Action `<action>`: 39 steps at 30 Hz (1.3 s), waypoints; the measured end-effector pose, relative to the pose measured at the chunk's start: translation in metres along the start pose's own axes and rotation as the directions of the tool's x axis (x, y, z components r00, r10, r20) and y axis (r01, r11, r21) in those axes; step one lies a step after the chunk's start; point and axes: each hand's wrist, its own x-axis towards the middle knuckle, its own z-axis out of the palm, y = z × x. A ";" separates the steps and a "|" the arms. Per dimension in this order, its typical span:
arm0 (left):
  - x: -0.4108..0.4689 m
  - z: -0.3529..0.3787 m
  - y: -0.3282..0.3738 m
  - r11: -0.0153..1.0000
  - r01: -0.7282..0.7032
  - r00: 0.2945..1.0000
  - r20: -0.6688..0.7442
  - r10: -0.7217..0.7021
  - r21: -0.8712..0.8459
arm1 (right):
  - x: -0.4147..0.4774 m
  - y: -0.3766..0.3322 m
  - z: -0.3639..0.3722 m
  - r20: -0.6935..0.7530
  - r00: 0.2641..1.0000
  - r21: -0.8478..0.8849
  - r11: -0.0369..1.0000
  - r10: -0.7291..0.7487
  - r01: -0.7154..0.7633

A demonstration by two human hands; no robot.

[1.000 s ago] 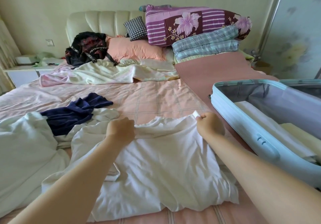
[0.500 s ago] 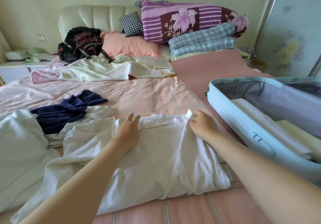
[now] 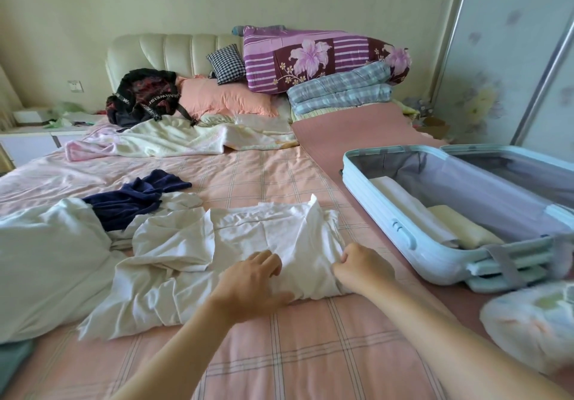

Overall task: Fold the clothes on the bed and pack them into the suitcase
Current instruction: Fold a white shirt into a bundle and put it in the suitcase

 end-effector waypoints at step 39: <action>-0.017 -0.069 0.051 0.865 0.471 0.791 0.514 -0.330 -0.170 | -0.048 0.010 -0.050 0.130 0.949 0.001 0.957 -0.287 0.289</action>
